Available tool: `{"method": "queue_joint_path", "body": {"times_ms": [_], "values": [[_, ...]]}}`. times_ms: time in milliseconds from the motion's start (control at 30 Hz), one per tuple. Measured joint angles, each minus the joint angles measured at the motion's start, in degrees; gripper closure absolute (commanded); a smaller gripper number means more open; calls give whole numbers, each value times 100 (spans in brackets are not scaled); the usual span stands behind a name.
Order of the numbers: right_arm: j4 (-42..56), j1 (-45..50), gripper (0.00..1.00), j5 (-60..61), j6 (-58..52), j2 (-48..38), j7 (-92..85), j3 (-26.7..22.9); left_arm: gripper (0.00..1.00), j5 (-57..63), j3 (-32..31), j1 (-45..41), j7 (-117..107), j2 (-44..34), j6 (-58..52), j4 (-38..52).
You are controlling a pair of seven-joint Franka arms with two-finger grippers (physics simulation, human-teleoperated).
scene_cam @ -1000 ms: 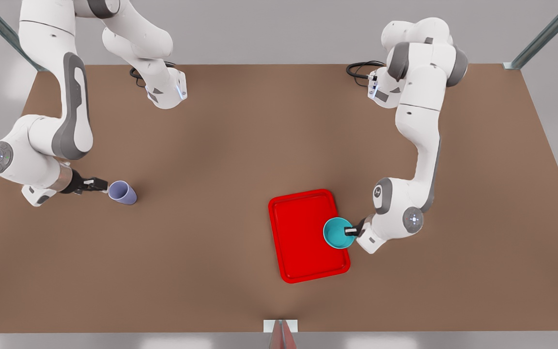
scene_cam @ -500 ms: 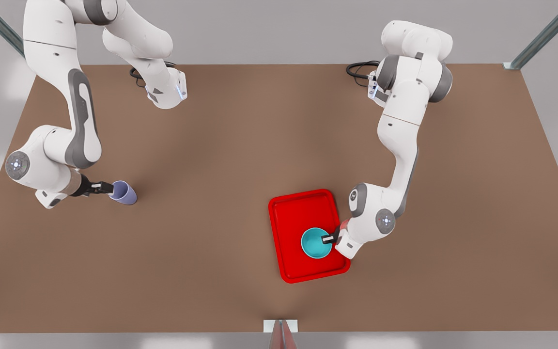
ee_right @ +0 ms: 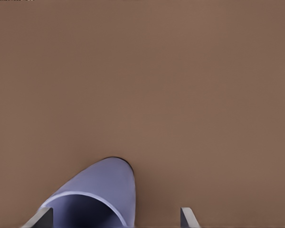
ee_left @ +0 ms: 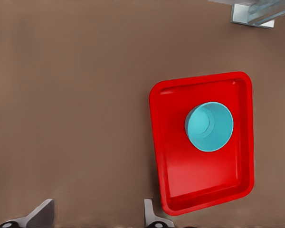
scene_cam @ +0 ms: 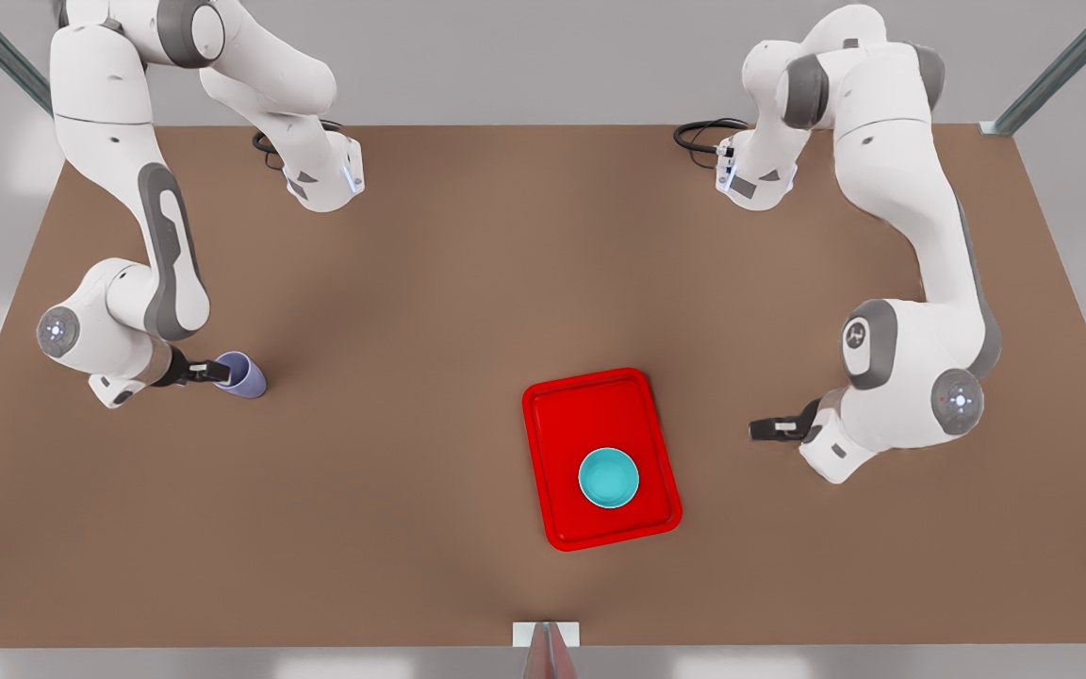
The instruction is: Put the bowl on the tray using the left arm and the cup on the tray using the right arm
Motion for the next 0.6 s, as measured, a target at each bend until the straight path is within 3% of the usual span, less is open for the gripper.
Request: {"method": "queue_joint_path", "body": {"times_ms": [133, 200, 267, 500, 600], "values": [[-196, -9, 16, 0, 9, -60, -21, -9, 0, 1235, -350, 14, -10, -1180, -583, -16], [-342, -19, 16, 0, 162, -61, -35, -9, 0, 1759, -1490, 835, -15, -1589, -647, -64], [-445, -27, 16, 0, 308, -61, -122, -9, 0, 2105, -2162, 1488, -34, -1651, -699, -79], [-484, -88, 47, 0, 434, 41, -162, -18, 0, 2487, -2258, 1451, -98, -1438, -894, -97], [-589, -79, 50, 0, 555, 44, -151, -18, 0, 2513, -2258, 1455, -98, -1439, -894, -97]]}}
